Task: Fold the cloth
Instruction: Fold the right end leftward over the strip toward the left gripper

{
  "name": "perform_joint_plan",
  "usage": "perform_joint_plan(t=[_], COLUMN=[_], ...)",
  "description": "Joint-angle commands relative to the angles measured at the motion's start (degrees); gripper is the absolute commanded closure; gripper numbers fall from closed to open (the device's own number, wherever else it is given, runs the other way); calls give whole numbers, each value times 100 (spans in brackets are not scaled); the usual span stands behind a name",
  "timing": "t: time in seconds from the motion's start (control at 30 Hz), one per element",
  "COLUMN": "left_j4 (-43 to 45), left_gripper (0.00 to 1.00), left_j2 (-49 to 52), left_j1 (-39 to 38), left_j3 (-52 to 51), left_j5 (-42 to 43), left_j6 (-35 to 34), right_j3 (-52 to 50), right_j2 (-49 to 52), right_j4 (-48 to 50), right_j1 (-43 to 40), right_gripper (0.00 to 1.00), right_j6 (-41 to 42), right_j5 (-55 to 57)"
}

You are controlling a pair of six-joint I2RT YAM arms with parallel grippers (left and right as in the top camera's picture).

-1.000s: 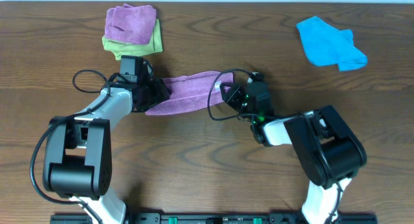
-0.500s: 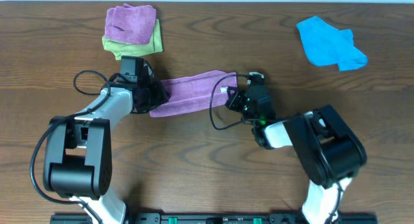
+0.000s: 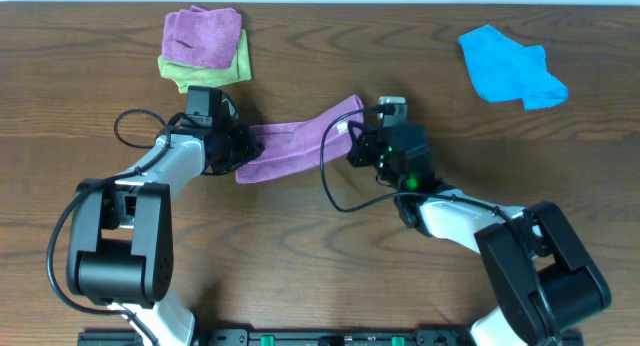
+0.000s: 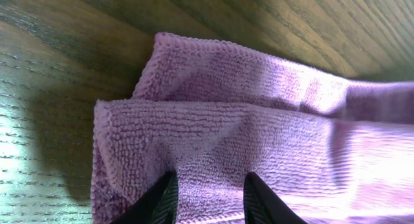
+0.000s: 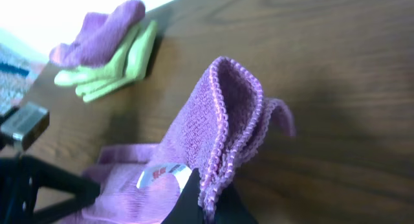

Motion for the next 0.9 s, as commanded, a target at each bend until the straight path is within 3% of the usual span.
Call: perform_joint_plan(t=[0.0, 0.27, 0.87], left_j4=[-39, -35, -96], left_gripper=[65, 65, 69], left_j2=[127, 127, 120], left_j1=[11, 13, 13], left_j3=[101, 101, 192], left_j5=[-81, -81, -28], left_j6=[-4, -4, -4], right_j3=[293, 1307, 1952], right_j2=[-90, -50, 695], right_j4=[-256, -1572, -1788], right_j1=[221, 575, 1513], right_gripper=[98, 98, 99], right_j6=[-389, -1178, -1215], right_j5=[-83, -33, 42])
